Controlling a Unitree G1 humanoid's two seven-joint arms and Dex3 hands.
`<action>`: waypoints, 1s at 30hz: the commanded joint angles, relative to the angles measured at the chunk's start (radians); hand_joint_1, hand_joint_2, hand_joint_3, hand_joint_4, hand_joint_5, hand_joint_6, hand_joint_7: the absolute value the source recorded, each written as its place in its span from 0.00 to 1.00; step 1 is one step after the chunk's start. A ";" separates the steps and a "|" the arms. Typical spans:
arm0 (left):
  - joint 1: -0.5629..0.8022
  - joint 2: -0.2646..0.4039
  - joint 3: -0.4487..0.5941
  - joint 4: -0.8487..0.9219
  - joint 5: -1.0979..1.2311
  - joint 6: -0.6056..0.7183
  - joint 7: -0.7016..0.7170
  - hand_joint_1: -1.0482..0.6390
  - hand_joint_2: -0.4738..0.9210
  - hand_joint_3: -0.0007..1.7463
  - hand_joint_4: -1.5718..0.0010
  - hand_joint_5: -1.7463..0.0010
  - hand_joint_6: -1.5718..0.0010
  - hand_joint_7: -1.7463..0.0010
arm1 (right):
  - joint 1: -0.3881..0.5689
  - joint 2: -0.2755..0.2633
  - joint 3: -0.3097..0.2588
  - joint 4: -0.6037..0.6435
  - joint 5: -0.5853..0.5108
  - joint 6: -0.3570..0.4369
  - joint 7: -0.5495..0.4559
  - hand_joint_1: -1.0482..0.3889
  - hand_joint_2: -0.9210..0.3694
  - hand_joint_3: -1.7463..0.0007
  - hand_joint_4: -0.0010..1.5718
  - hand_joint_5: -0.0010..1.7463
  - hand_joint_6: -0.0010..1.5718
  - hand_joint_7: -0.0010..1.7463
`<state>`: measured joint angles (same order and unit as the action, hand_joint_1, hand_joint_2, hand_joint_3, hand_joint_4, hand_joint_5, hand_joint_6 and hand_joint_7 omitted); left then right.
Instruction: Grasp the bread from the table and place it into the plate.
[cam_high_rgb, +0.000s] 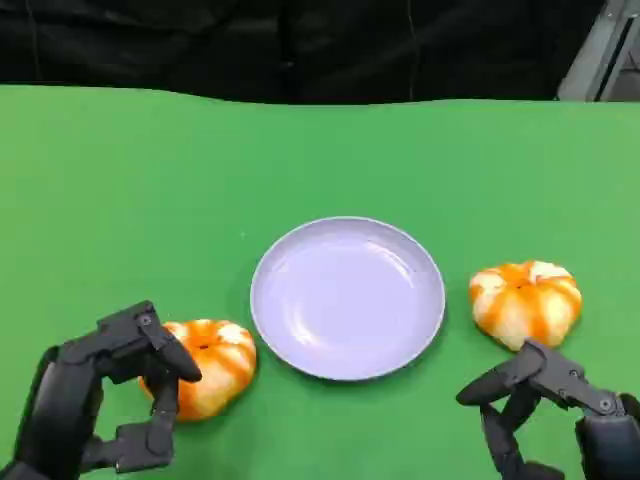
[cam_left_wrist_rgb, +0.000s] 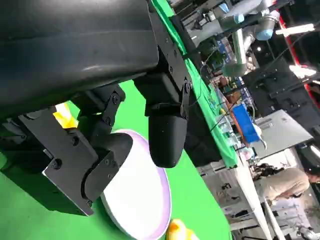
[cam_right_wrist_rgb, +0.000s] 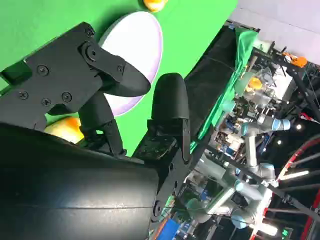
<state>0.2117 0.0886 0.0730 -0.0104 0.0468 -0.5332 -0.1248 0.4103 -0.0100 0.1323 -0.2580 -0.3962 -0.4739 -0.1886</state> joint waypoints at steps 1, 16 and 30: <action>-0.006 0.014 0.012 0.009 -0.002 -0.019 0.015 0.67 0.58 0.83 0.45 0.06 0.49 0.18 | 0.005 -0.003 -0.002 -0.007 0.005 -0.010 -0.009 0.63 0.35 0.37 0.43 0.96 0.44 0.69; -0.016 0.016 0.014 0.035 -0.010 -0.044 0.008 0.67 0.58 0.83 0.45 0.07 0.49 0.18 | 0.003 -0.002 0.000 -0.006 0.002 -0.008 -0.009 0.63 0.35 0.36 0.43 0.96 0.44 0.69; -0.024 0.091 0.006 0.025 0.297 0.016 0.102 0.40 0.97 0.05 0.83 0.68 0.72 1.00 | 0.002 0.007 0.012 -0.003 -0.010 -0.005 -0.018 0.63 0.35 0.36 0.43 0.95 0.44 0.69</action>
<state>0.1930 0.1355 0.0800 0.0261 0.2672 -0.5572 -0.0475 0.4084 -0.0047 0.1401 -0.2574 -0.4036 -0.4741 -0.1978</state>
